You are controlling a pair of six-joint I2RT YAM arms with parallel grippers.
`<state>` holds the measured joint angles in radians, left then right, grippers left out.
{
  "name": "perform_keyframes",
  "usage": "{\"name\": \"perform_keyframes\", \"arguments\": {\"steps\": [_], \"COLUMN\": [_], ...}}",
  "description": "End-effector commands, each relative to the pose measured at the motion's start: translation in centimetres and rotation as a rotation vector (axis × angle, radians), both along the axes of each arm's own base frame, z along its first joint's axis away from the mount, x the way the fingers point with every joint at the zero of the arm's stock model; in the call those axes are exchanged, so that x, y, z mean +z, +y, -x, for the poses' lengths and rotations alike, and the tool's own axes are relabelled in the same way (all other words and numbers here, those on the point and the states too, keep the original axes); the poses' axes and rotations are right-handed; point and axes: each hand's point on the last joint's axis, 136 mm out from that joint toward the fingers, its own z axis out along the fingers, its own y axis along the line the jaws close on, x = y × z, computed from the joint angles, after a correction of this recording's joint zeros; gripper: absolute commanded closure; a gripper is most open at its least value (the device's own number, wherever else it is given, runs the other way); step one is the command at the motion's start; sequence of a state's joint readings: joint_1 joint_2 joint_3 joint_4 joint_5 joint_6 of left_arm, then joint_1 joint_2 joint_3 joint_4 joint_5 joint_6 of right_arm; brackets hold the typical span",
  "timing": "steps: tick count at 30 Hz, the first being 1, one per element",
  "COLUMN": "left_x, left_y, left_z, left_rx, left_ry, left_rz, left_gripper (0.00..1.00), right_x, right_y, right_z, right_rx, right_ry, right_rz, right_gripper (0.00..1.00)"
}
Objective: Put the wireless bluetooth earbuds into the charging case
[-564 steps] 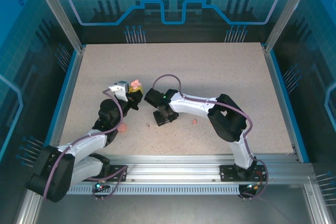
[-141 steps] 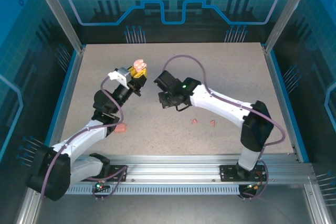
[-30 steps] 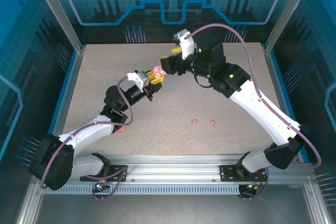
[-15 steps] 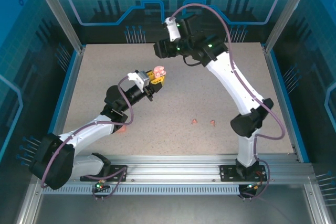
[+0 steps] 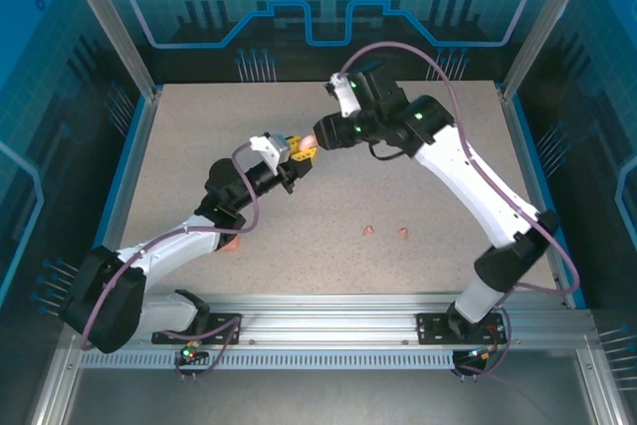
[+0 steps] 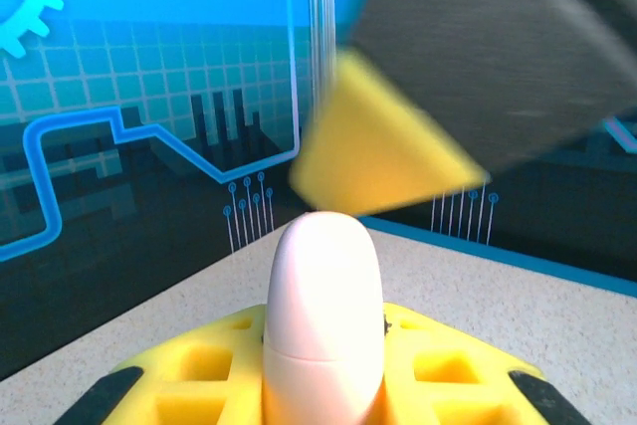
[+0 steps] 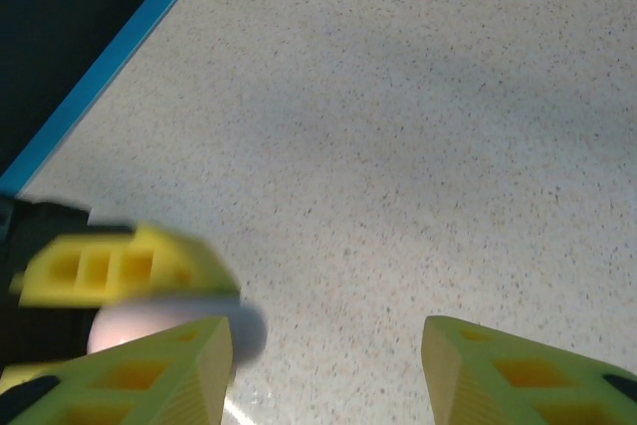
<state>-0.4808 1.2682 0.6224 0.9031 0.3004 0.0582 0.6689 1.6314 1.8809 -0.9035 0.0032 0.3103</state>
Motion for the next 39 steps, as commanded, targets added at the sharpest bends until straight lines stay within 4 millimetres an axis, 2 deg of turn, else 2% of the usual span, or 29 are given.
{"name": "perform_keyframes", "arguments": {"steps": [1, 5, 8, 12, 16, 19, 23, 30, 37, 39], "left_x": [2.7, 1.5, -0.1, -3.2, -7.6, -11.1, -14.9, -19.9, -23.0, -23.9], "left_y": [0.1, -0.1, -0.2, -1.4, -3.1, -4.0, -5.6, -7.4, -7.8, -7.6], "left_z": [-0.5, -1.5, -3.1, -5.6, -8.1, -9.6, -11.0, -12.4, -12.9, -13.0], "left_rx": [0.011, 0.028, 0.058, 0.059, 0.049, 0.062, 0.050, 0.067, 0.115, 0.137], "left_ry": [-0.051, 0.003, 0.087, 0.288, 0.527, 0.686, 0.873, 1.145, 1.298, 1.340], "left_rz": [0.067, 0.069, 0.078, 0.103, 0.134, 0.170, 0.178, 0.123, 0.064, 0.041], "left_gripper": [1.00, 1.00, 1.00, 1.00, 1.00, 1.00, 1.00, 1.00, 1.00, 0.96], "right_x": [1.2, 1.9, 0.8, -2.9, -7.2, -9.5, -11.5, -12.7, -12.4, -12.2], "right_y": [-1.7, -4.3, -5.9, -7.9, -9.8, -10.8, -11.6, -12.0, -11.6, -11.5], "right_z": [-0.2, -0.6, -0.2, 0.9, 2.4, 3.2, 3.8, 4.0, 3.5, 3.3], "right_rx": [-0.096, -0.193, -0.242, -0.320, -0.389, -0.421, -0.445, -0.457, -0.456, -0.455], "right_ry": [-0.034, -0.046, -0.024, 0.034, 0.095, 0.127, 0.156, 0.164, 0.160, 0.158], "right_rz": [-0.045, -0.091, -0.093, -0.060, -0.032, -0.006, 0.021, 0.040, 0.036, 0.036], "right_gripper": [0.45, 0.41, 0.38, 0.37, 0.36, 0.36, 0.36, 0.36, 0.36, 0.36]}}
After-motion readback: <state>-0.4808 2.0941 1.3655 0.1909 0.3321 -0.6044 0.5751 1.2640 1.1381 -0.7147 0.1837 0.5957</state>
